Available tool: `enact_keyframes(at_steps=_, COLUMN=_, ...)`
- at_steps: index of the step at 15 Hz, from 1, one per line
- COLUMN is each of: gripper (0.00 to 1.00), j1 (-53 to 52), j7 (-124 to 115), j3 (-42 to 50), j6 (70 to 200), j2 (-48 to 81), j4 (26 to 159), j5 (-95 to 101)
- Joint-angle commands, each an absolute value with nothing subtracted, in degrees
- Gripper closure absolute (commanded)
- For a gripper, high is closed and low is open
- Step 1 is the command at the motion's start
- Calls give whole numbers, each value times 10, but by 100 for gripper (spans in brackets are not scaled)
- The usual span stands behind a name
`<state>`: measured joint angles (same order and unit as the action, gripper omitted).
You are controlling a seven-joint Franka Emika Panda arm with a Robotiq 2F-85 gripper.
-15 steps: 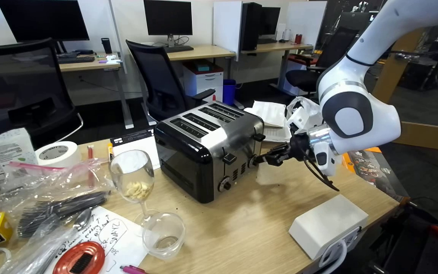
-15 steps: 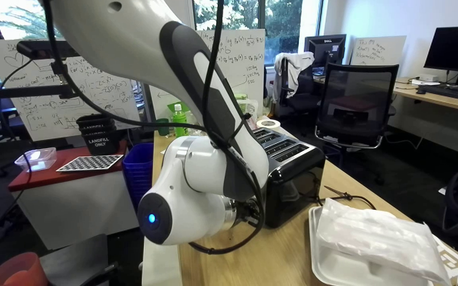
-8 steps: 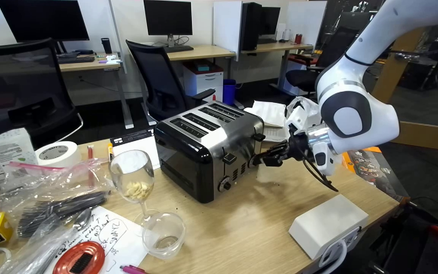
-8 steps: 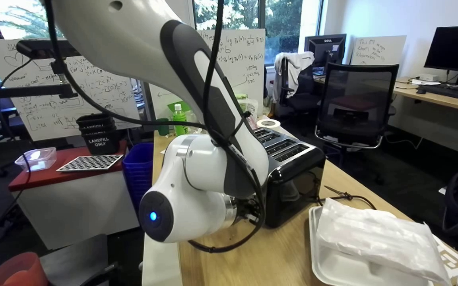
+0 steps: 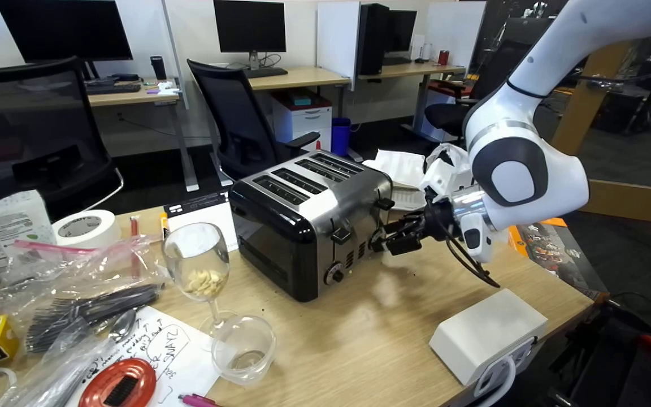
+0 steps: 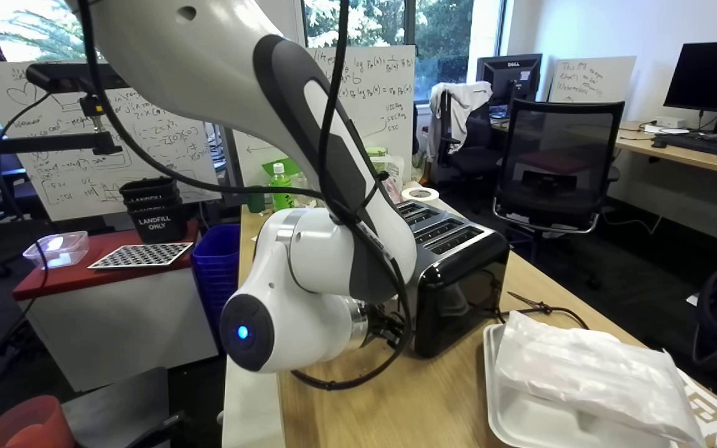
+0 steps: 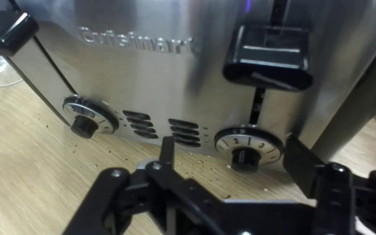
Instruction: Turn the toaster knob
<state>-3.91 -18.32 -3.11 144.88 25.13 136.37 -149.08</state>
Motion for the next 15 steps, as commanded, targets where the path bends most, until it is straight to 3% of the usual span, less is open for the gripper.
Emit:
enact_keyframes(at_steps=1, gripper=0, j1=-40, j7=-175, j3=-29, j6=1465, j2=264, j4=1343, j5=-1491)
enact_keyframes(at_steps=3, gripper=0, j1=-41, j7=-174, j3=-28, j6=1467, j2=269, j4=1339, j5=-1491)
enact_keyframes(at_steps=4, gripper=5, j1=-41, j7=-173, j3=-28, j6=1469, j2=272, j4=1338, j5=-1491)
enact_keyframes(at_steps=6, gripper=29, j1=-41, j7=-171, j3=-27, j6=1472, j2=273, j4=1336, j5=-1491)
enact_keyframes(at_steps=7, gripper=32, j1=-41, j7=-171, j3=-26, j6=1475, j2=274, j4=1336, j5=-1491)
enact_keyframes(at_steps=15, gripper=88, j1=-134, j7=-197, j3=59, j6=1468, j2=273, j4=1340, j5=-1491)
